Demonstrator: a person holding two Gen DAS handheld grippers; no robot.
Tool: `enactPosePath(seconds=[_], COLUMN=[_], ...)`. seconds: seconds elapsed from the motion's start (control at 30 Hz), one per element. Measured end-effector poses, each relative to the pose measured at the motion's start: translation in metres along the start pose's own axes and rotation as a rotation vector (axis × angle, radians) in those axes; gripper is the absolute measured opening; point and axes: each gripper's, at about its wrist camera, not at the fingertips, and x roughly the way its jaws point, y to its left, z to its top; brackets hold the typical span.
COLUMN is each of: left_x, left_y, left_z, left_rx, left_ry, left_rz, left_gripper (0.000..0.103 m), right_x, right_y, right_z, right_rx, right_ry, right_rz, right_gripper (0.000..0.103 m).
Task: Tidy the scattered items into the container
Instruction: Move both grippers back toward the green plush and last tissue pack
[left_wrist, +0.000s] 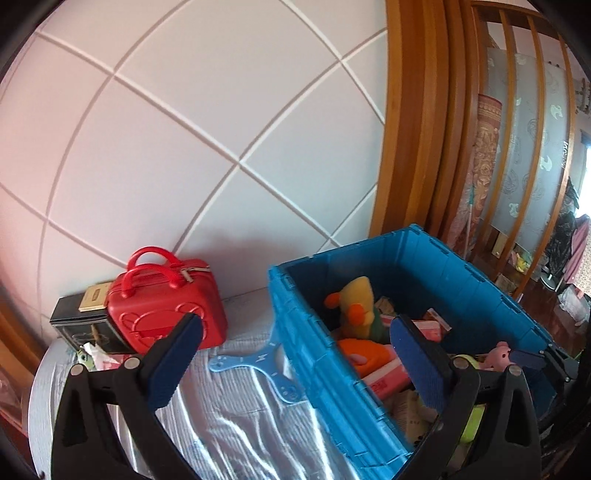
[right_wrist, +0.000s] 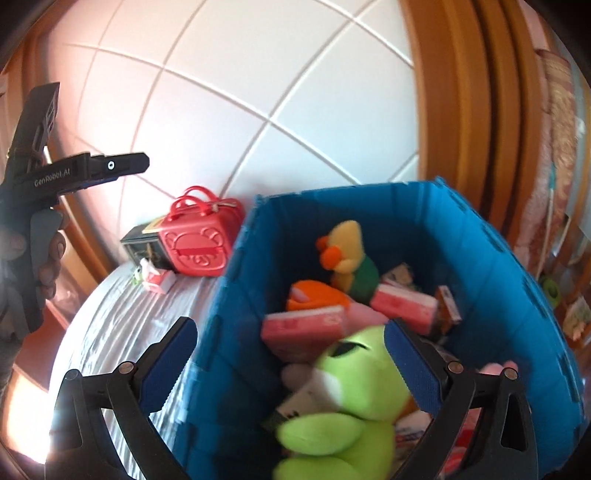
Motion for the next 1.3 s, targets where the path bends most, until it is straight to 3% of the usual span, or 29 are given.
enactPosePath(seconds=[0.33,0.63,0.97,1.17,1.3], left_x=[-0.027,-0.002,0.100,0.187,0.236], left_y=[0.174,0.347,0.494,0.563,0.592], left_z=[-0.063,-0.145,-0.231,-0.266,-0.278], left_rx=[-0.076,-0.128,-0.178,-0.183,-0.191], left_ry=[0.035,0.082,0.115,0.135,0.181], left_rz=[0.136,0.283,0.358,0.372,0.375], left_gripper=[0.102,0.102,0.102,0.102,0.102], right_x=[0.053,0.168,0.349,0.462,0.524], right_y=[0.134,0.258,0.376,0.420,0.429], right_z=[0.014,0.002,-0.031,-0.065,-0.077], right_rx=[-0.091,-0.105,-0.204,-0.263,-0.254], right_ry=[0.014,0.085,0.135,0.166,0.175], right_rz=[0.029,0.047,0.083,0.085,0.072], right_gripper=[0.103,0.103,0.103,0.103,0.103])
